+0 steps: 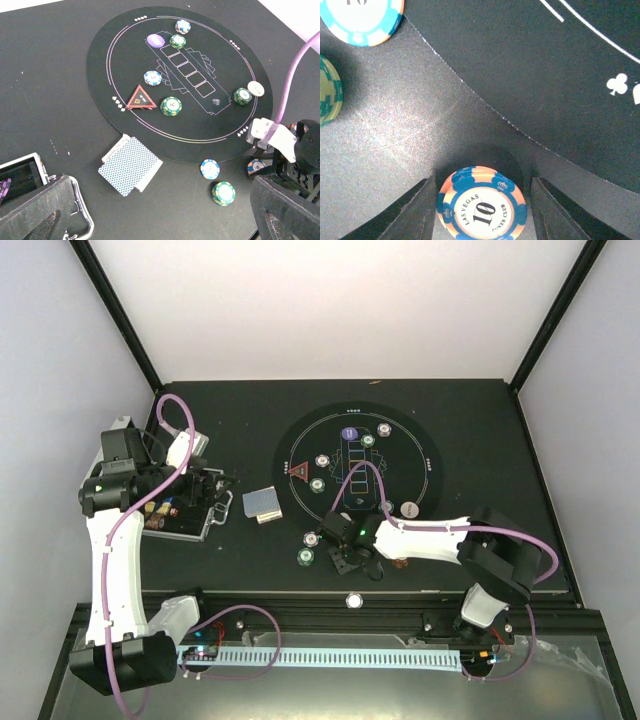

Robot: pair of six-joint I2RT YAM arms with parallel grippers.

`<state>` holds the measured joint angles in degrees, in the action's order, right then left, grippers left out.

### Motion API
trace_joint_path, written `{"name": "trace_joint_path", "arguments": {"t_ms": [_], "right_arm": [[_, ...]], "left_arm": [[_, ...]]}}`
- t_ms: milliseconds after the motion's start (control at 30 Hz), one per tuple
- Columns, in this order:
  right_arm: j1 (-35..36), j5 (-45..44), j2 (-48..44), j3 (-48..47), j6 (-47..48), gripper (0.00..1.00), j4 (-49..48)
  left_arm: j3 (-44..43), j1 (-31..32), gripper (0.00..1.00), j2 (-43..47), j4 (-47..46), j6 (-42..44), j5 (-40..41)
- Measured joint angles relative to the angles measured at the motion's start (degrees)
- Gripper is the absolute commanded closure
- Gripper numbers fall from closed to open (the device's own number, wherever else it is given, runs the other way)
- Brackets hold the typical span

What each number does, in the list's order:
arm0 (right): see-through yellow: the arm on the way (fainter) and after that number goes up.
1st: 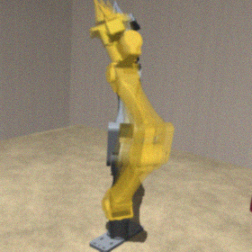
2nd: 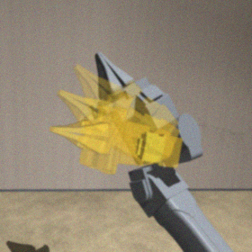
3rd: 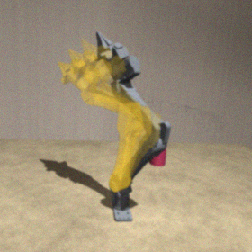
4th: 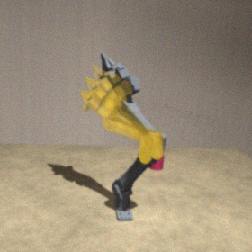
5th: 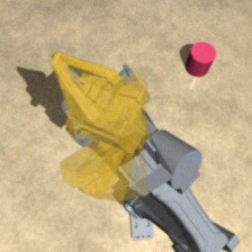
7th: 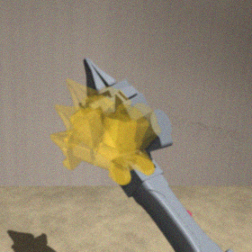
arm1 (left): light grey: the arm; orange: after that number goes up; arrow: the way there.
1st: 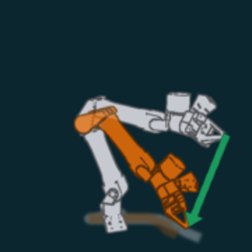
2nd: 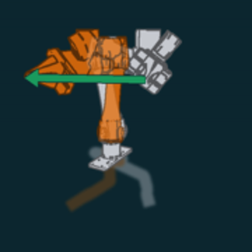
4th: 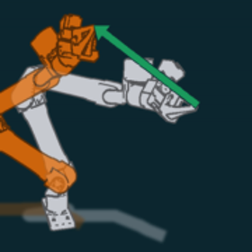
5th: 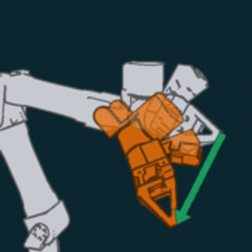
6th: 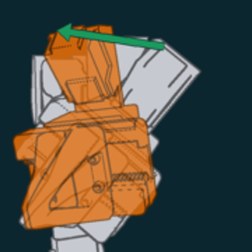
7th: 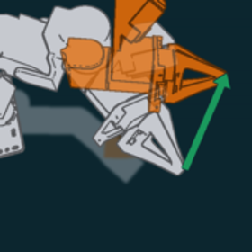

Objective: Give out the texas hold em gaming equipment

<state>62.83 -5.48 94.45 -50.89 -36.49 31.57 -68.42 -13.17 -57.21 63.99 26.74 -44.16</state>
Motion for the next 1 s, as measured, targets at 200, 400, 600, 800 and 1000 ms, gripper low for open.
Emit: {"name": "trace_joint_path", "arguments": {"t_ms": [200,400,600,800,1000], "right_arm": [[0.00,-0.44,0.00,-0.28,0.24,0.60,1.79],[0.00,-1.01,-0.09,-0.96,0.39,0.65,4.09],[0.00,-2.08,-2.08,-3.43,0.57,0.66,7.72],[-0.15,-4.07,-3.89,-7.96,1.55,0.66,10.88],[-6.38,-5.44,-4.52,-11.26,4.85,0.65,13.86]], "left_arm": [[0.00,0.00,0.01,-0.04,-0.02,-0.02,-0.02],[0.00,0.00,0.01,-0.04,-0.02,-0.02,0.00],[0.00,0.00,0.01,-0.04,-0.04,-0.02,-0.02],[0.00,0.00,0.01,-0.07,-0.04,-0.02,0.00],[0.00,0.00,0.01,-0.17,-0.04,0.00,-0.02]]}}
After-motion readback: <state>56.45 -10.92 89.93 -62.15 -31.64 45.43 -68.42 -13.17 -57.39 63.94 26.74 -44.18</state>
